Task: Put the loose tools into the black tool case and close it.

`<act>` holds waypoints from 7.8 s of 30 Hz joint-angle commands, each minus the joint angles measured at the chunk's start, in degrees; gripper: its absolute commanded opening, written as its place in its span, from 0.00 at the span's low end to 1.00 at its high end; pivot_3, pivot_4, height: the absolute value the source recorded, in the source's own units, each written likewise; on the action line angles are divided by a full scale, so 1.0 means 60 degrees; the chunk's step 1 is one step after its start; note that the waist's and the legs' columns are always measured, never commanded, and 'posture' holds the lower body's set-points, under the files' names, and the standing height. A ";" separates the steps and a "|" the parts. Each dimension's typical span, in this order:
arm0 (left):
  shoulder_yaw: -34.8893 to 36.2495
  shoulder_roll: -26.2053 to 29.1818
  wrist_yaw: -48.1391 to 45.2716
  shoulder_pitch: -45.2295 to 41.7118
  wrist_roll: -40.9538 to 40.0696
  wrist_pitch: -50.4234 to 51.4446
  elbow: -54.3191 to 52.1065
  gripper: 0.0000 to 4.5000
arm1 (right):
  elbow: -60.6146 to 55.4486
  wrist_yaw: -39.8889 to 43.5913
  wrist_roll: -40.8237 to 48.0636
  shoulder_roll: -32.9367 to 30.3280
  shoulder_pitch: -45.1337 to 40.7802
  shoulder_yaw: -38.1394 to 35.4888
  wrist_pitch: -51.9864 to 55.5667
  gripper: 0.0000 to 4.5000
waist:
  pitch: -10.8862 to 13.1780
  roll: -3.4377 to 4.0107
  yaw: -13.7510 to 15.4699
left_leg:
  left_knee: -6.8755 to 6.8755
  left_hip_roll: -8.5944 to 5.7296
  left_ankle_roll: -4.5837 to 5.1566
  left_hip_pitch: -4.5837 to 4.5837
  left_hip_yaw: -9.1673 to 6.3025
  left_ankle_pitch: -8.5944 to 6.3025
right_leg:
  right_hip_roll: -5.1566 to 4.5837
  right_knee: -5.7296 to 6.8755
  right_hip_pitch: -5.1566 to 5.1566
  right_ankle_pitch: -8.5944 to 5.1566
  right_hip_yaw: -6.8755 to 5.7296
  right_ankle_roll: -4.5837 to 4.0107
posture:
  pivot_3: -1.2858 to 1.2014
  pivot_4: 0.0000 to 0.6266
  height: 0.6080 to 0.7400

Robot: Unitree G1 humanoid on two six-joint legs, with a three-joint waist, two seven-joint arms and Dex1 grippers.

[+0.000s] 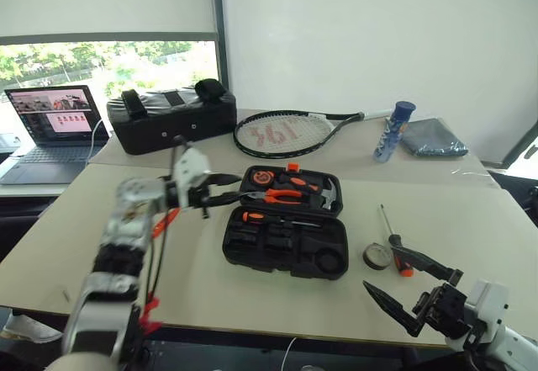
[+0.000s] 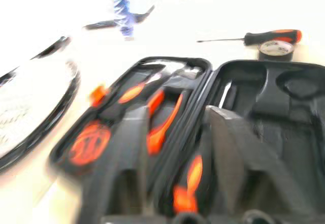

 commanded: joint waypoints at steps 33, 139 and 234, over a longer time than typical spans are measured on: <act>-0.1635 0.2822 0.3630 -0.0801 0.0298 0.6430 -0.0014 0.98 | -0.0438 0.0502 0.0280 -0.0259 -0.1343 0.0783 0.1224 1.00 | 0.0040 -0.0076 0.0122 | -0.0007 0.0019 -0.0026 -0.0024 -0.0005 -0.0009 | 0.0015 0.0034 -0.0042 -0.0071 -0.0043 -0.0042 | 0.52 0.24 1.00; 0.0332 0.0836 0.0206 0.5202 -0.2676 -0.0003 -0.4568 1.00 | 0.4811 0.2860 -0.5267 -0.2542 -1.2722 0.8308 0.8351 0.19 | 0.0157 0.0063 0.0123 | 0.0019 0.0013 -0.0022 -0.0234 0.0004 -0.0008 | -0.0013 0.0090 -0.0289 -0.0045 -0.0041 -0.0064 | 0.52 0.24 1.00; 0.5062 0.0423 0.2392 0.9182 -0.3133 0.0322 -0.4146 1.00 | 0.1635 0.2947 -0.0461 -0.0556 -0.5681 0.0458 0.4263 0.72 | 0.0164 0.0035 -0.0081 | -0.0005 0.0036 -0.0019 -0.0105 -0.0015 -0.0032 | -0.0006 0.0032 -0.0127 -0.0058 -0.0074 -0.0066 | 0.52 0.24 1.00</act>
